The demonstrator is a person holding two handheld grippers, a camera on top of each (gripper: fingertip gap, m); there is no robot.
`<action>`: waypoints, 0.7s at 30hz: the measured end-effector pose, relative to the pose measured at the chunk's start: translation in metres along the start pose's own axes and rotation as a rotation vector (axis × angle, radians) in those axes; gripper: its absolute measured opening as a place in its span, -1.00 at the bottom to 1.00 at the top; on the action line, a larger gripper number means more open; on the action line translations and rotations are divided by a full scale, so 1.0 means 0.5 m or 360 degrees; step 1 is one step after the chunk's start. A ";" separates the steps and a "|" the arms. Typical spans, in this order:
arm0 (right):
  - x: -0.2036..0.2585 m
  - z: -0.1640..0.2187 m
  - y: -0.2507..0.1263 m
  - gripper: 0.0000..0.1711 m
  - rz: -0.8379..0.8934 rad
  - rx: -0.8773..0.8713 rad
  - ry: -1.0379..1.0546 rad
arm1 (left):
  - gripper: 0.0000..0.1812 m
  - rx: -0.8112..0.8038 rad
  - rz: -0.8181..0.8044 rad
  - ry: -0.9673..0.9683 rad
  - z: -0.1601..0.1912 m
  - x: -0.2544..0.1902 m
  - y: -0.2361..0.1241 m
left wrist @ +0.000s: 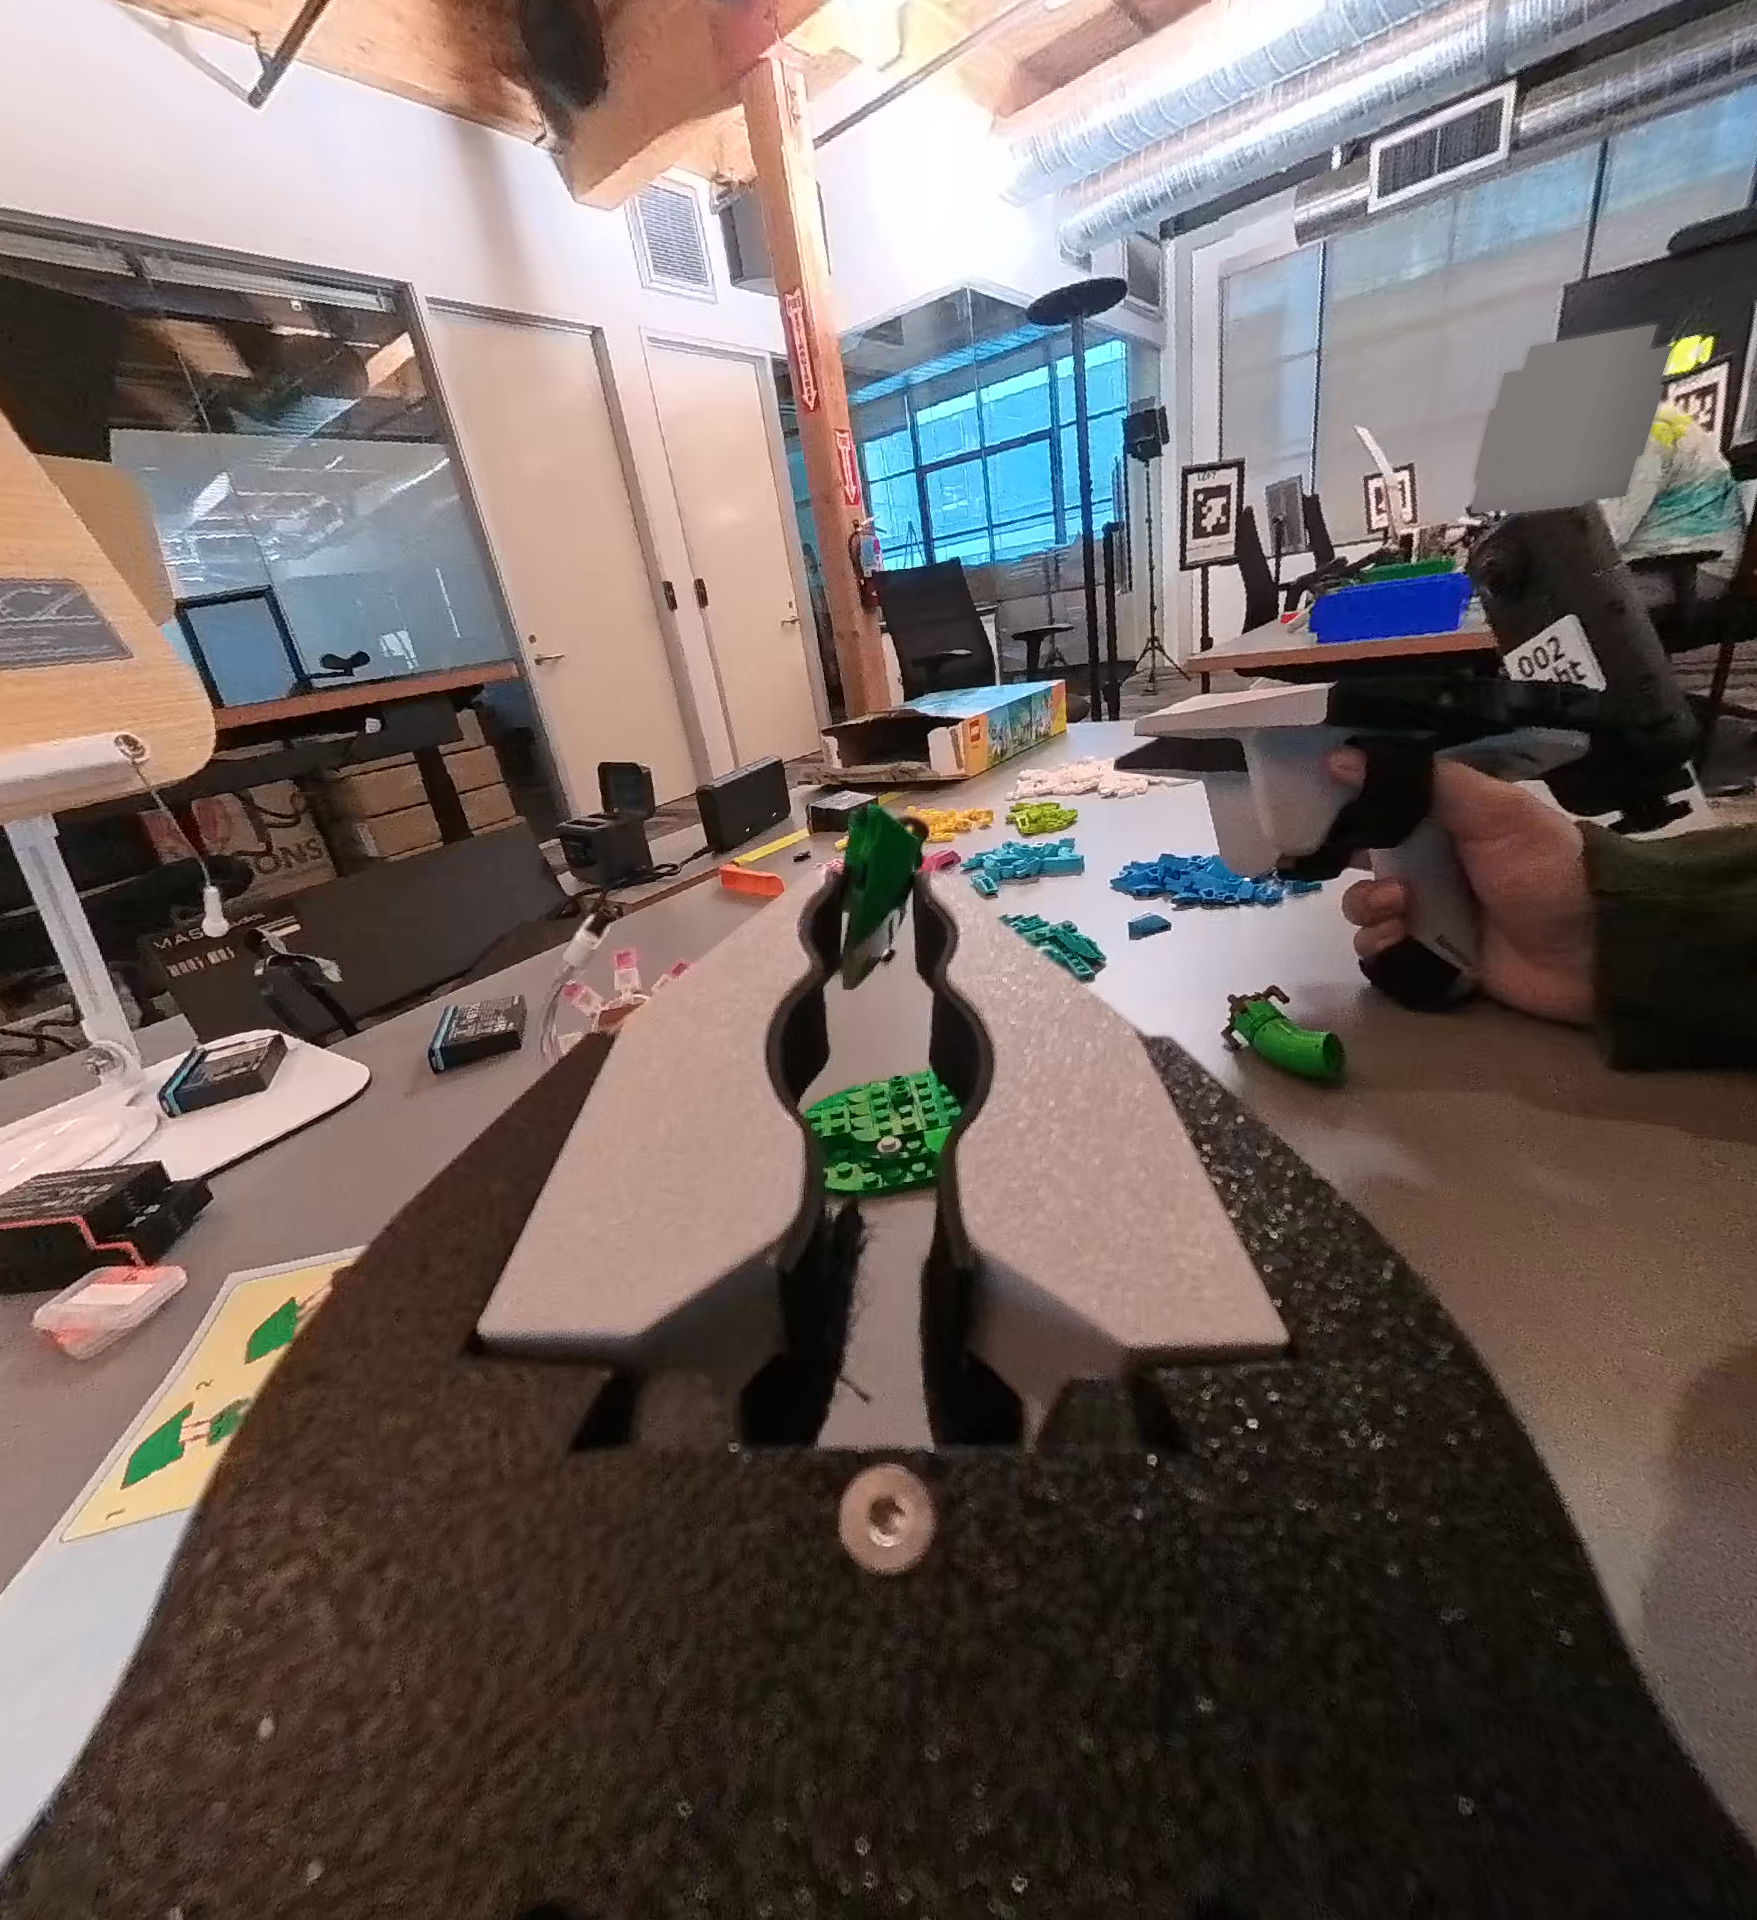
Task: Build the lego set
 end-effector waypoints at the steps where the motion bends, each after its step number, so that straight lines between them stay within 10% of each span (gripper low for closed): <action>1: 0.003 0.000 -0.001 -0.48 0.0000 -0.0001 -0.0018 | -0.89 0.0007 0.0002 0.0014 0.000 -0.002 0.001; 21: 0.025 0.049 -0.048 -0.30 -0.0531 0.1266 -0.0277 | -0.89 0.0070 0.0084 0.0063 0.001 -0.023 0.002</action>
Point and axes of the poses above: each gripper's, where its closed fingertips meet, y out along the fingers, z out of its underside, x = y × z across the jaws, the point moved 9 cm from there along -y, back along the fingers, and after that the axes turned 5 degrees about z, right-handed, at the moved point
